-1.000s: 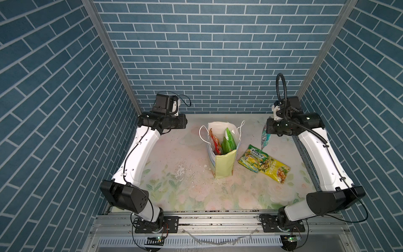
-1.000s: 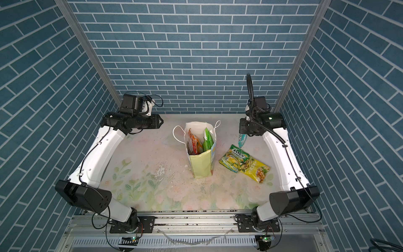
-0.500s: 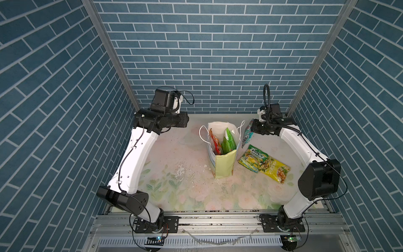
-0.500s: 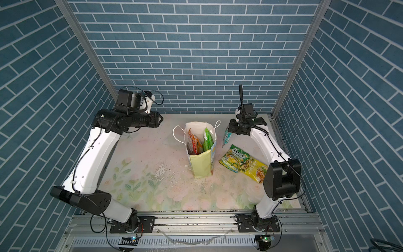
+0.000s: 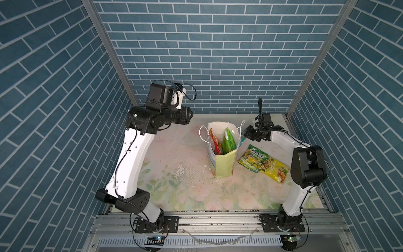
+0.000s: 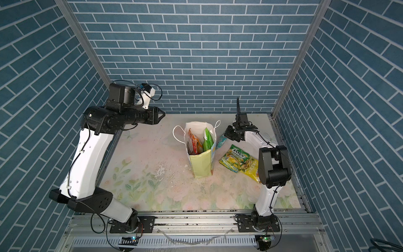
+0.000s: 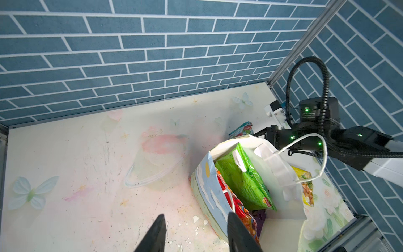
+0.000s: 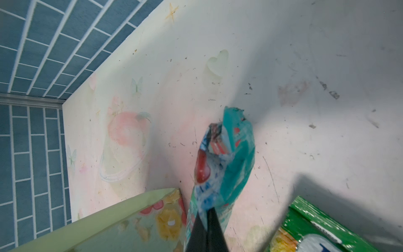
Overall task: Take the snacks out of the paper bag
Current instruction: Place the snack at the top-right of the table.
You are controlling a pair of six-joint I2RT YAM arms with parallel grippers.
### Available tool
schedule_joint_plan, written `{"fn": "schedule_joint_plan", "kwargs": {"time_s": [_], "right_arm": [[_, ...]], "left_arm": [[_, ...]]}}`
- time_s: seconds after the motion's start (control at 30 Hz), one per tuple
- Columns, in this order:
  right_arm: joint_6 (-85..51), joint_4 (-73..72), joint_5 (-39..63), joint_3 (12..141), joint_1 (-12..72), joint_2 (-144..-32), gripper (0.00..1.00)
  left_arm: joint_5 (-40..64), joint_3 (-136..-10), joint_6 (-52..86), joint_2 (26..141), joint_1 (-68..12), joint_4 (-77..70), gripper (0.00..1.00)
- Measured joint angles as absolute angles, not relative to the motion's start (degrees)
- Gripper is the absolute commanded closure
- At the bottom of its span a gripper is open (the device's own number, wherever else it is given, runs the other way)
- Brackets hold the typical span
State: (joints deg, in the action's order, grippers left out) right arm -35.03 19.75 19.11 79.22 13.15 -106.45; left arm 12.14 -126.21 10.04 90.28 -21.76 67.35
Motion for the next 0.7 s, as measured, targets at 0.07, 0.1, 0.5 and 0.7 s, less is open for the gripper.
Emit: {"fn": "schedule_joint_plan", "kwargs": {"time_s": [0.07, 0.1, 0.5, 0.7], "right_arm": [[-33.8, 21.4, 17.7, 79.2, 13.1, -106.4, 1.00], [-33.0, 22.4, 16.9, 79.2, 13.1, -106.3, 1.00], [-28.4, 29.6, 10.7, 74.8, 12.8, -105.4, 0.85], [-26.7, 32.7, 9.0, 75.0, 12.7, -104.4, 0.68]], "left_arm": [[13.0, -127.9, 9.6, 91.3, -22.5, 68.3, 0.54], [13.4, -128.9, 9.5, 92.0, -23.0, 69.0, 0.54], [17.7, -142.2, 7.1, 103.5, -30.6, 76.4, 0.55], [18.3, -144.3, 6.1, 107.4, -34.7, 78.8, 0.56]]}}
